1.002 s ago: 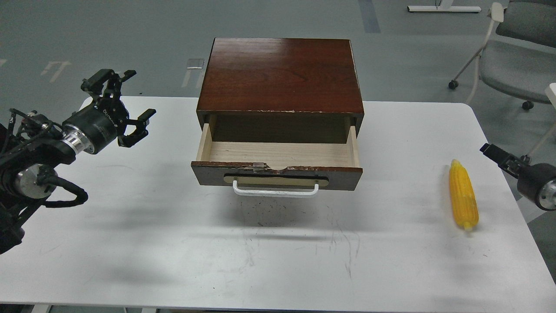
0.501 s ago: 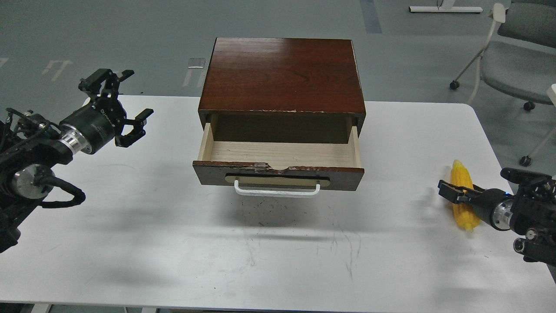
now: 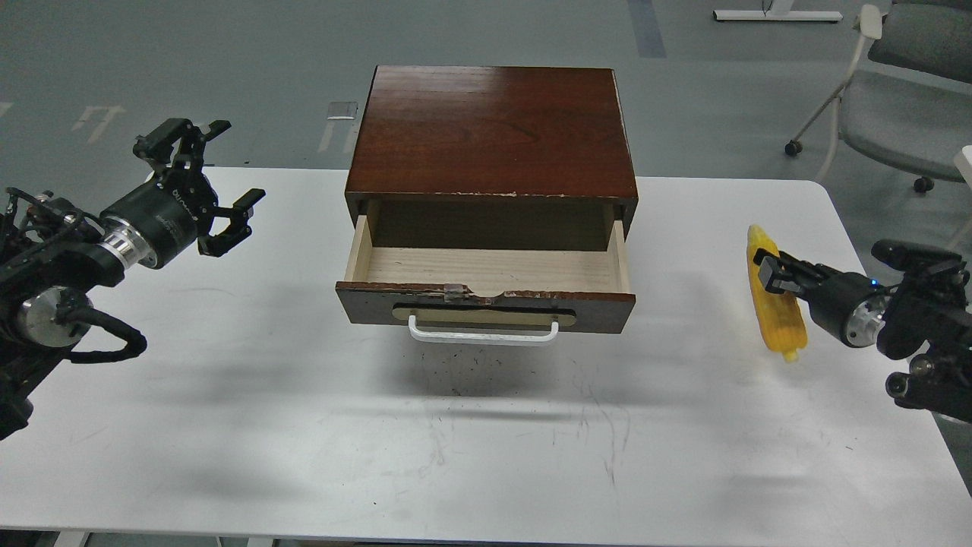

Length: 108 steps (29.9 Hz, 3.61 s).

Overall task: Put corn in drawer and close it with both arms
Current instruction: 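Lift the corn with the right gripper and lower it into the drawer, then open the right gripper and withdraw it back beside the table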

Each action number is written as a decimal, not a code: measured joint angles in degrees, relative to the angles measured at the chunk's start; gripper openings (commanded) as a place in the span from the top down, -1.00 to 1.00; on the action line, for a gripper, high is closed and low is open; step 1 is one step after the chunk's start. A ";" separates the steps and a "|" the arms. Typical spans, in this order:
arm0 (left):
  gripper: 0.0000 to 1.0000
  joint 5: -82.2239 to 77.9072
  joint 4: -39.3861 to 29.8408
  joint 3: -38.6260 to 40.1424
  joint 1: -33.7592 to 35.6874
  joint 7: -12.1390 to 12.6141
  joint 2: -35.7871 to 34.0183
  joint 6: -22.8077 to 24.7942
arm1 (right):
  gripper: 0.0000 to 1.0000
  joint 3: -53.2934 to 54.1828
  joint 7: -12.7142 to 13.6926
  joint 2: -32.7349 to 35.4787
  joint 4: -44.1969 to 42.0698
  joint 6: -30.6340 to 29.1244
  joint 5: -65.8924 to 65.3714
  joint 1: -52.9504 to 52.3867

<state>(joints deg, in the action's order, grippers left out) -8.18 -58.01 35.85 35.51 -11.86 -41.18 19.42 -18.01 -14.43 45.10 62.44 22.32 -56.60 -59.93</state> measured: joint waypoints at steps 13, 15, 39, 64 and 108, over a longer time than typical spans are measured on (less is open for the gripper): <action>-0.96 -0.02 0.00 0.00 -0.37 -0.10 0.26 -0.10 | 1.00 -1.46 -6.86 0.39 4.79 -1.33 -12.40 -23.14; -0.96 -0.01 0.00 0.01 -0.44 -0.10 0.25 -0.11 | 1.00 -1.32 -8.37 -1.30 5.24 -1.33 -15.75 -27.59; -0.96 0.08 0.52 0.20 -1.48 -0.10 -0.67 -0.07 | 0.96 -9.23 -13.58 -27.50 1.27 -1.17 -32.12 -30.89; -0.96 0.09 0.65 0.20 -2.10 -0.10 -3.10 0.18 | -0.98 -10.50 -13.56 -29.50 -1.30 2.01 -33.39 -28.06; -0.96 0.23 0.67 0.37 -2.47 0.12 -2.09 0.37 | -1.00 30.99 7.39 -4.12 -13.30 -44.72 66.67 7.99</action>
<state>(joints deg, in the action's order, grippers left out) -7.95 -57.34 36.22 33.04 -11.74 -43.27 19.78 12.98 -7.05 40.98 49.15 -22.41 10.06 -51.94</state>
